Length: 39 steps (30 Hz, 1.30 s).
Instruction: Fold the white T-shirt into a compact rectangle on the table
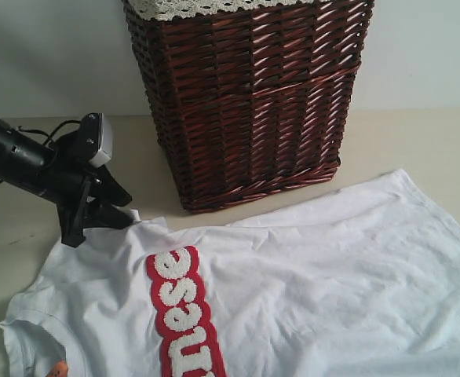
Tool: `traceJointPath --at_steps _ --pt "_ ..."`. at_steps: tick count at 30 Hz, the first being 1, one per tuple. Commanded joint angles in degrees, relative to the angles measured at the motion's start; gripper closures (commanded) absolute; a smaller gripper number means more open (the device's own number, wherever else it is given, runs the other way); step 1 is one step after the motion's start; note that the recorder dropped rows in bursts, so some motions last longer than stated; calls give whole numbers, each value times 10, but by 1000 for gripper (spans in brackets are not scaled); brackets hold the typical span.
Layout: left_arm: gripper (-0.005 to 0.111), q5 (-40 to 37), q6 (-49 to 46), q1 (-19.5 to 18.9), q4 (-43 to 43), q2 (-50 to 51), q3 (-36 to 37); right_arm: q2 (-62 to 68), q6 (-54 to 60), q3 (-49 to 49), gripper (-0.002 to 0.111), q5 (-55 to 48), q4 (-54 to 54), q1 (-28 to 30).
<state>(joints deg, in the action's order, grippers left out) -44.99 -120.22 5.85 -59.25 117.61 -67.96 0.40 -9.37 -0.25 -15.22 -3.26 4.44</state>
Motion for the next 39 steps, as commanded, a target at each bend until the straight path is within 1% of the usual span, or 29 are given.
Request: traceJointPath --at_steps 1,2,4,8,12,14,16,17,18,19,20,23,25,26,27,29,31,33,35,39 --pt "63 10 0 4 15 17 -2 -4 1 2 108 7 4 2" --pt "65 20 0 4 14 21 -2 -4 1 2 108 7 4 2" --pt "76 40 0 4 -6 24 -2 -4 1 2 108 7 4 2" --pt "106 82 0 4 -41 26 -2 -4 1 2 108 7 4 2" --pt "107 101 1 4 -44 26 -2 -4 1 2 108 7 4 2" --pt "107 125 7 4 -50 26 -2 -4 1 2 108 7 4 2" --pt "107 166 7 4 -69 26 -2 -4 1 2 108 7 4 2" --pt "107 193 7 4 -92 25 -2 -4 1 2 108 7 4 2" --pt "107 241 7 4 -127 24 -2 -4 1 2 108 7 4 2" --pt "107 263 6 4 -151 24 -2 -4 1 2 108 7 4 2" --pt "107 274 7 4 -174 24 -2 -4 1 2 108 7 4 2" --pt "107 265 6 4 -174 24 -2 -4 1 2 108 7 4 2" --pt "107 277 1 4 -174 24 -2 -4 1 2 108 7 4 2" --pt "107 317 2 4 -174 24 -2 -4 1 2 108 7 4 2" --pt "107 362 24 4 -190 24 -2 -4 1 2 108 7 4 2" --pt "107 426 96 4 -234 24 -1 -4 1 2 108 7 4 2" --pt "107 422 116 4 -246 24 6 -4 1 2 108 7 4 2" --pt "107 396 116 4 -246 24 16 -4 1 2 108 7 4 2" --pt "107 389 110 4 -246 24 17 -4 1 2 108 7 4 2" --pt "107 393 110 -1 -246 24 -18 -4 1 2 108 7 4 2"
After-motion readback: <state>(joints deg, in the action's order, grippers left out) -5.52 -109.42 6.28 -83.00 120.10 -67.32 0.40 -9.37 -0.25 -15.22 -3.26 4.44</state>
